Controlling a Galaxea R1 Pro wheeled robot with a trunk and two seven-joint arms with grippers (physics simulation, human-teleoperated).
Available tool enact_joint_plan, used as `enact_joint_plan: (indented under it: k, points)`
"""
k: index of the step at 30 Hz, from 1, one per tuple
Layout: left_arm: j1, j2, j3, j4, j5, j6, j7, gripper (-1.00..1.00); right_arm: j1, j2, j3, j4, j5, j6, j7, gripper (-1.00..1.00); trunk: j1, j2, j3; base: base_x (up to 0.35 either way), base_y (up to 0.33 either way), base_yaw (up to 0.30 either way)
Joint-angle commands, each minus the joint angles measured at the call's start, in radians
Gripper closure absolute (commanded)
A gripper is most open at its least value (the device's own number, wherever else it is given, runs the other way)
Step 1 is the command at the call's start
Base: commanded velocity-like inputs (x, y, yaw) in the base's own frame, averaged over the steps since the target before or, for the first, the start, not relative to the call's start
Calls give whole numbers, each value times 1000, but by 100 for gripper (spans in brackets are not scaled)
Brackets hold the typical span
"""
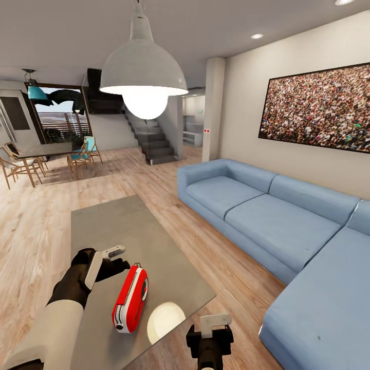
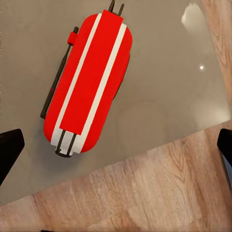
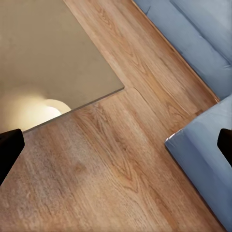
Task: Turn on the radio receiver that's on the table in the living room.
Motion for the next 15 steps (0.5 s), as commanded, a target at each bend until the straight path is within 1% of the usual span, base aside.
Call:
enact_joint_plan:
  k: [1, 4, 6, 9, 15]
  points:
    - [0, 0, 0, 0, 0, 0, 0, -100, 0, 0, 0, 0, 0, 0, 0, -100, 0, 0, 0, 0, 0, 0]
    - [0, 0, -2, 0, -1, 0, 1, -100, 0, 0, 0, 0, 0, 0, 0, -100, 0, 0, 0, 25, 0, 0]
    - [0, 0, -2, 0, -1, 0, 1, -100, 0, 0, 0, 0, 0, 0, 0, -100, 0, 0, 0, 146, 0, 0]
    - [0, 0, -2, 0, -1, 0, 1, -100, 0, 0, 0, 0, 0, 0, 0, -100, 0, 0, 0, 256, 0, 0]
    - [0, -1, -2, 0, 0, 0, 1, -100, 0, 0, 0, 0, 0, 0, 0, -100, 0, 0, 0, 312, 0, 0]
